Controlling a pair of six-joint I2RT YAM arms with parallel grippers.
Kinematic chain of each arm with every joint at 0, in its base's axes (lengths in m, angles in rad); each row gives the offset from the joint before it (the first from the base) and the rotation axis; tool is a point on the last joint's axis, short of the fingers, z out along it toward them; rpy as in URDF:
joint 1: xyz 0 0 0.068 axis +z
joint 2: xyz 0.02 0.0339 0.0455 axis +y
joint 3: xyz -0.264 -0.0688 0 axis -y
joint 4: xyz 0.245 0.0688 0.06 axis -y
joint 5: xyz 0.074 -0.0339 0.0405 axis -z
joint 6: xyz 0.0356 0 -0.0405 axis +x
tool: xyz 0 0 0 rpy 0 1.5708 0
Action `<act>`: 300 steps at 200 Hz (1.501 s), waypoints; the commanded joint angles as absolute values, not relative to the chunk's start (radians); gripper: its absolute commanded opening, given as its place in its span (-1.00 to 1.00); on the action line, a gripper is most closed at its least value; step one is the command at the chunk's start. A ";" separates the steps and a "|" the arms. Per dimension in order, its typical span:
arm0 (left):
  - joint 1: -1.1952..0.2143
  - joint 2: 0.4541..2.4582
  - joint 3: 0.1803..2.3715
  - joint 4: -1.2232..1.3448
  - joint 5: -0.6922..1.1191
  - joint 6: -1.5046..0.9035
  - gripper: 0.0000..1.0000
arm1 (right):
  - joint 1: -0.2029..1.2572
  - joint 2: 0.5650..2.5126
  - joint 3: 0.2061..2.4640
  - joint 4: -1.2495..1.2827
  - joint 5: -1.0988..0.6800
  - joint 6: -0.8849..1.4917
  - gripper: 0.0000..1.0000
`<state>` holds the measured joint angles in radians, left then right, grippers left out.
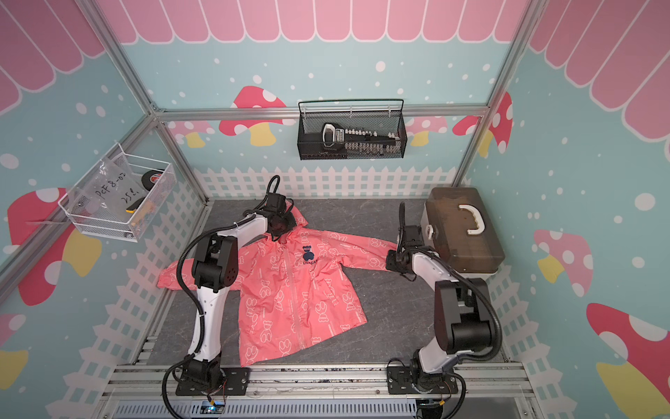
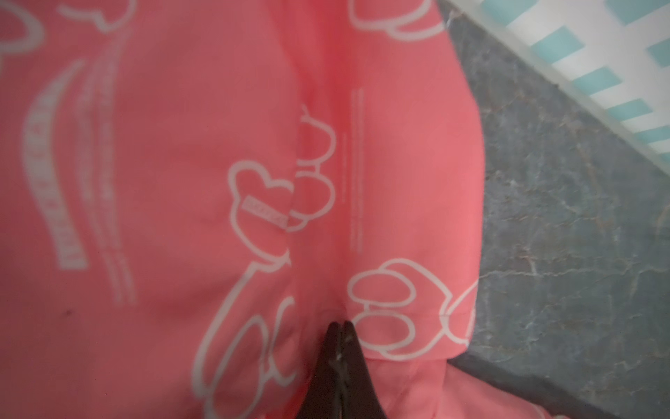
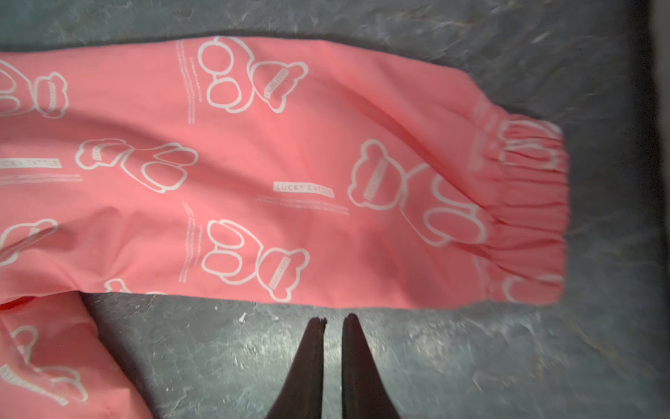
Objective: Unzip the jacket
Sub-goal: Flatten out the jacket at the center of the board.
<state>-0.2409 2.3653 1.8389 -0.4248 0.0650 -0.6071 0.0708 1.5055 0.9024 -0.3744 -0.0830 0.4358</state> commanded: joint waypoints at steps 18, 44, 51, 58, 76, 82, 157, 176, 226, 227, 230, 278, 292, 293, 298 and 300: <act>-0.324 2.350 1.813 -0.445 0.148 -0.602 -1.00 | 0.055 1.233 0.853 -0.425 -0.019 0.415 -0.74; -0.395 2.329 1.803 -0.400 0.164 -0.565 -1.00 | 0.052 1.074 0.851 -0.460 -0.010 0.340 -0.56; -0.405 2.314 1.795 -0.383 0.164 -0.559 -1.00 | 0.052 1.041 0.850 -0.461 -0.007 0.325 -0.47; -0.405 2.297 1.782 -0.363 0.167 -0.557 -1.00 | 0.052 1.016 0.847 -0.458 -0.013 0.308 -0.37; -0.442 2.240 1.746 -0.315 0.181 -0.552 -1.00 | 0.052 0.995 0.846 -0.447 -0.045 0.284 -0.09; -0.446 2.219 1.737 -0.307 0.176 -0.543 -0.96 | 0.052 1.001 0.847 -0.442 -0.072 0.280 0.00; -0.331 1.955 1.673 -0.480 -0.142 -0.459 0.57 | 0.076 1.221 0.885 -0.292 -0.356 0.342 0.22; -0.269 1.961 1.669 -0.552 -0.106 -0.497 0.60 | 0.103 1.263 0.911 -0.286 -0.336 0.340 0.23; -0.254 2.040 1.628 -0.599 0.004 -0.493 0.57 | 0.197 1.384 0.953 -0.216 -0.311 0.362 0.25; -0.254 2.040 1.627 -0.598 0.006 -0.493 0.57 | 0.198 1.386 0.955 -0.216 -0.310 0.362 0.25; -0.254 2.043 1.622 -0.596 0.013 -0.496 0.57 | 0.205 1.392 0.958 -0.216 -0.308 0.363 0.25; -0.255 2.060 1.563 -0.531 0.112 -0.518 0.54 | 0.233 1.470 0.969 -0.169 -0.320 0.400 0.25; -0.256 2.067 1.557 -0.532 0.093 -0.518 0.52 | 0.239 1.486 0.976 -0.168 -0.325 0.402 0.26; -0.256 2.067 1.557 -0.532 0.093 -0.518 0.52 | 0.240 1.487 0.977 -0.169 -0.326 0.402 0.26; -0.256 2.072 1.558 -0.531 0.088 -0.518 0.51 | 0.243 1.492 0.979 -0.169 -0.327 0.402 0.25; -0.256 2.072 1.558 -0.531 0.088 -0.517 0.50 | 0.244 1.493 0.980 -0.169 -0.327 0.403 0.25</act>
<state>-0.2581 2.0586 1.5623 -0.5426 0.0772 -0.5022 0.2268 1.4715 0.9455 -0.1940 -0.3111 0.3908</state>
